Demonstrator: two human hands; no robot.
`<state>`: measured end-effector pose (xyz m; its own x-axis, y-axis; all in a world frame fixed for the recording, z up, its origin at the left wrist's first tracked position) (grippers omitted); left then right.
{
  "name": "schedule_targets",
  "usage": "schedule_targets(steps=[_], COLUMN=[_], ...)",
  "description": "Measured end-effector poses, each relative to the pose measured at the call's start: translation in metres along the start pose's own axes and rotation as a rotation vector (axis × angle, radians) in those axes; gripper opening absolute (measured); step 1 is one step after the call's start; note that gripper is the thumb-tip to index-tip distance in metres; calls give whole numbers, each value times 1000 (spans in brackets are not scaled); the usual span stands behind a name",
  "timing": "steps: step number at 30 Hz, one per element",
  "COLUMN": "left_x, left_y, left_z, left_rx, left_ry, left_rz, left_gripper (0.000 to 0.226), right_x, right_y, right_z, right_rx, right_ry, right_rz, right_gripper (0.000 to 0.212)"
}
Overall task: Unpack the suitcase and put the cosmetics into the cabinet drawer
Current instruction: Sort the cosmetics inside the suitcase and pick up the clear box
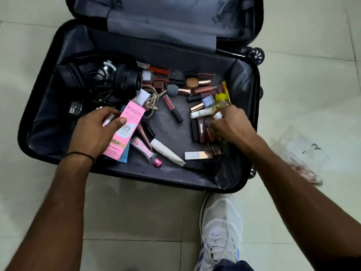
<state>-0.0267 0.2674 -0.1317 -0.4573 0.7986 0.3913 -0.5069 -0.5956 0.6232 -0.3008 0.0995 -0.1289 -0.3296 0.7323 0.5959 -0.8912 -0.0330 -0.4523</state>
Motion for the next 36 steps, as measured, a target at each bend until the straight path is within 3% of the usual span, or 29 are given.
schedule_targets(steps=[4,7,9,11,16,18,21,24,28,33,36], left_x=[4,11,14,15,18,21,22,25,30,50,68], left_y=[3,17,31,44,58,57,64,86,126,188,222], left_z=[-8,-10,-15,-27,-84,-98,-109,-113,-123,-153,-181], left_rx=[-108,-151,-94,1,69,67,136,278,428,580,666], left_ry=[164,366,383,272,-153,-200,-217,-274,-348,-518,-656], left_rz=[-40,-80,-147,-206,-190,-187,-203,-226,-288,-411,-407], left_gripper=[25,20,17,13,22,22,20,24,25,23,33], right_x=[3,3,3,1,7,10,18,32,50,81,100], right_y=[-5,-4,-4,-2,-2,-1,8,22,42,88,120], right_z=[-27,-34,-33,-33,-33,-23,-1,18,30,47,52], right_rx=[224,258,231,140,-226,-320,-556,-914,-1197,-1482,-1565], right_ry=[-20,-70,-89,-136,-391,-281,-104,-107,-80,108,236], right_rz=[-54,-65,-48,11,182,196,201,218,173,51,-16], right_gripper=[31,38,44,43,17,8,12,17,25,33,34])
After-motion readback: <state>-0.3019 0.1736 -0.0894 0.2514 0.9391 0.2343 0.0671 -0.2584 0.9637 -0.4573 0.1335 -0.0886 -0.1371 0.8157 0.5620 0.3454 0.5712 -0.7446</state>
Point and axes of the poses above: each hand's wrist, its own x-axis away from the middle knuckle, its own z-axis out of the back of the hand, y = z × x, the point moved 1 cm from there along -x, towards the middle knuckle, and after that the axes turned 9 degrees about -y, right-handed, at the moved point
